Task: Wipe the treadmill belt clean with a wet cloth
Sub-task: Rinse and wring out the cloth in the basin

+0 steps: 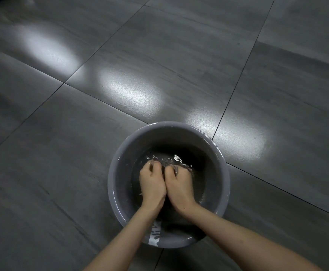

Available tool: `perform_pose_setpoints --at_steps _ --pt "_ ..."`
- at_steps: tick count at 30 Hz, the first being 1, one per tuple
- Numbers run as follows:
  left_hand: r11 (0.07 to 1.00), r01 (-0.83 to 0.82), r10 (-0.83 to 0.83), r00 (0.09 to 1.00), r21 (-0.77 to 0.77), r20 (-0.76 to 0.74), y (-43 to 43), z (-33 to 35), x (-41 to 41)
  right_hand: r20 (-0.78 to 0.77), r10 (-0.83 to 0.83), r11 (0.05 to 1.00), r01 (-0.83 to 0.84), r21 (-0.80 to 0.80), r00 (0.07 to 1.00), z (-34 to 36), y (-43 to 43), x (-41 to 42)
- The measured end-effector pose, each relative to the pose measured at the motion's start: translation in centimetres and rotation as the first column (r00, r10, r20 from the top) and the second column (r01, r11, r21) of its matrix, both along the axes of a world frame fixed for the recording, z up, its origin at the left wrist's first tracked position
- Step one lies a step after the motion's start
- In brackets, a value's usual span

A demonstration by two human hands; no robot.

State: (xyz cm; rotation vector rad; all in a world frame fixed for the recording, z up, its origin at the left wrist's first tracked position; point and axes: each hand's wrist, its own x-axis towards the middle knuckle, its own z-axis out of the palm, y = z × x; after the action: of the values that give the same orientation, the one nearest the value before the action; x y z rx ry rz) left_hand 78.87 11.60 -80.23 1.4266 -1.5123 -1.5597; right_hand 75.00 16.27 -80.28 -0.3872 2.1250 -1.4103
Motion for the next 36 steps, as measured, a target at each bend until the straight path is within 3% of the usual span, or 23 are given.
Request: perform_pose_setpoints --at_steps 5,7,9,11,13,15,16,18,19,22,24,28,31,34,36 --pt "0.999 0.051 -0.051 0.999 -0.017 0.015 0.0 0.1 0.0 -0.031 -0.021 1.000 0.021 -0.008 0.999 -0.5 0.2 0.2" --pt "0.993 0.118 -0.116 0.992 -0.023 0.056 -0.5 1.1 0.2 -0.076 0.043 0.993 -0.034 0.115 0.996 -0.3 0.1 -0.2" --pt "0.976 0.201 -0.213 0.966 0.088 0.148 -1.3 2.0 0.4 -0.046 0.144 0.946 -0.123 0.300 0.989 -0.1 -0.1 -1.3" --pt "0.907 0.256 -0.312 0.942 0.334 0.124 -2.6 2.3 1.0 0.030 0.191 0.904 -0.188 0.384 0.981 0.3 -0.1 -2.9" --pt "0.799 0.295 -0.363 0.931 0.525 0.030 -4.1 2.6 1.7 0.211 0.166 0.941 -0.218 0.260 0.963 0.5 0.3 -4.5" --pt "0.752 0.354 -0.416 0.909 0.555 -0.017 -5.6 2.8 2.3 0.484 0.197 0.965 -0.255 0.056 0.852 1.5 0.8 -5.8" --pt "0.760 0.374 -0.439 0.899 0.532 -0.005 -6.2 3.2 2.4 0.520 0.246 0.954 -0.299 0.019 0.818 2.0 1.0 -6.5" --pt "0.797 0.395 -0.489 0.866 0.458 0.104 -7.0 4.1 2.5 0.351 0.332 0.899 -0.407 0.164 0.876 3.5 1.4 -7.5" --pt "0.810 0.403 -0.510 0.843 0.425 0.173 -7.0 4.8 2.3 0.239 0.326 0.893 -0.381 0.241 0.915 4.3 1.5 -7.7" --pt "0.840 0.402 -0.508 0.819 0.365 0.266 -7.0 8.1 1.7 0.362 0.232 0.949 -0.292 0.121 0.903 7.9 1.6 -6.9" --pt "0.828 0.442 -0.547 0.771 0.344 0.326 -6.8 10.8 1.2 0.271 0.150 0.947 -0.217 0.238 0.951 10.0 2.2 -6.2" --pt "0.776 0.492 -0.622 0.700 0.394 0.351 -5.7 16.9 0.3 0.374 -0.041 0.984 -0.028 0.177 0.926 15.7 4.4 -5.5" --pt "0.767 0.521 -0.633 0.707 0.374 0.314 -3.4 22.5 -1.3 0.364 -0.194 0.976 0.144 0.161 0.911 21.1 7.6 -5.9" --pt "0.758 0.538 -0.629 0.752 0.369 0.197 0.8 29.2 -3.9 0.449 -0.351 0.935 0.330 0.129 0.821 26.7 11.9 -6.4" --pt "0.699 0.607 -0.686 0.719 0.378 0.114 4.7 34.0 -6.0 0.606 -0.418 0.880 0.467 0.086 0.677 30.8 15.0 -6.9"
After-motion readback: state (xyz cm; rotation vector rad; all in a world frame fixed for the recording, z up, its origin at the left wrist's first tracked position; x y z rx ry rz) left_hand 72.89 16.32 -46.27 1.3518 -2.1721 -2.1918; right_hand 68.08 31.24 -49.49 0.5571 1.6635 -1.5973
